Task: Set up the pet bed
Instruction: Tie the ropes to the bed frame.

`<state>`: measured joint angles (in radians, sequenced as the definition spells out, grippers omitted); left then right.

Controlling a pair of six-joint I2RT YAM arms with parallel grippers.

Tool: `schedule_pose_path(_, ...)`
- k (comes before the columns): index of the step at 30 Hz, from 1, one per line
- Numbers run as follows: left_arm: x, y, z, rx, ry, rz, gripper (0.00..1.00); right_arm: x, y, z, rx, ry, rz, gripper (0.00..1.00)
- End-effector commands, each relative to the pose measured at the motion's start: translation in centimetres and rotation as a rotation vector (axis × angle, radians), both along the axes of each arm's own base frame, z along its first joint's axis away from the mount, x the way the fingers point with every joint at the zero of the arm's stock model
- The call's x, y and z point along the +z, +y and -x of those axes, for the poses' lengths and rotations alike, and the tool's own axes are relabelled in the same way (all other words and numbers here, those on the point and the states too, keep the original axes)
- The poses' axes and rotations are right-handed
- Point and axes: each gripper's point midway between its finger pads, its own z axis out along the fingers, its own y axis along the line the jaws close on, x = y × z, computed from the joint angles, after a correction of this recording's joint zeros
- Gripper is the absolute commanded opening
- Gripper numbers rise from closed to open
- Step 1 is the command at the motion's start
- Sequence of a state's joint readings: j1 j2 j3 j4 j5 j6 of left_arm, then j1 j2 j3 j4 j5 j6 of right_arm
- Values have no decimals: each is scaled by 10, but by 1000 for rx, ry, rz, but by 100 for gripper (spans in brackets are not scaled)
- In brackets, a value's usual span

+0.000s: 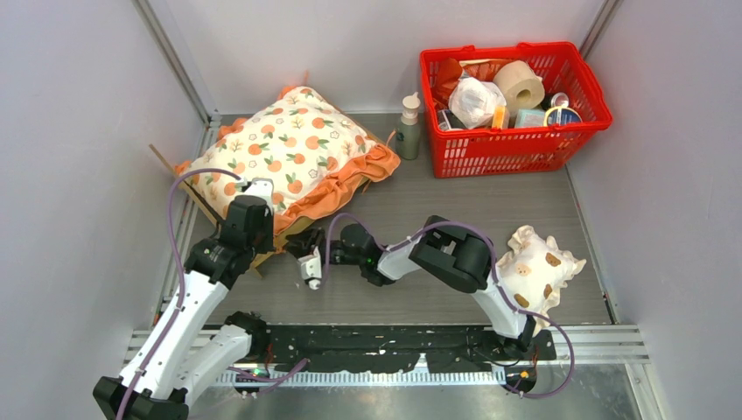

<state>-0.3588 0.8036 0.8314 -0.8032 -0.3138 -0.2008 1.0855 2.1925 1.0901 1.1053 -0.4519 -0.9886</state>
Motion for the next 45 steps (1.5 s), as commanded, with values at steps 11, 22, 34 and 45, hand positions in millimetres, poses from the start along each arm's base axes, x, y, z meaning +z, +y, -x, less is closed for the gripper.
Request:
schedule_pose_path(11, 5, -3, -10, -6, -43, 9, 0, 44, -15, 14, -438, 401, -227, 40)
schedule_pose_path(22, 3, -3, -10, -8, -40, 7, 0, 23, -18, 24, -212, 965, -390, 44)
schedule_pose_path(34, 3, -3, -10, -7, -43, 8, 0, -18, 0, 8, -146, 1068, -338, 46)
schedule_pose_path(45, 3, -4, -10, -13, -37, 10, 0, -37, 23, 4, -120, 954, -280, 46)
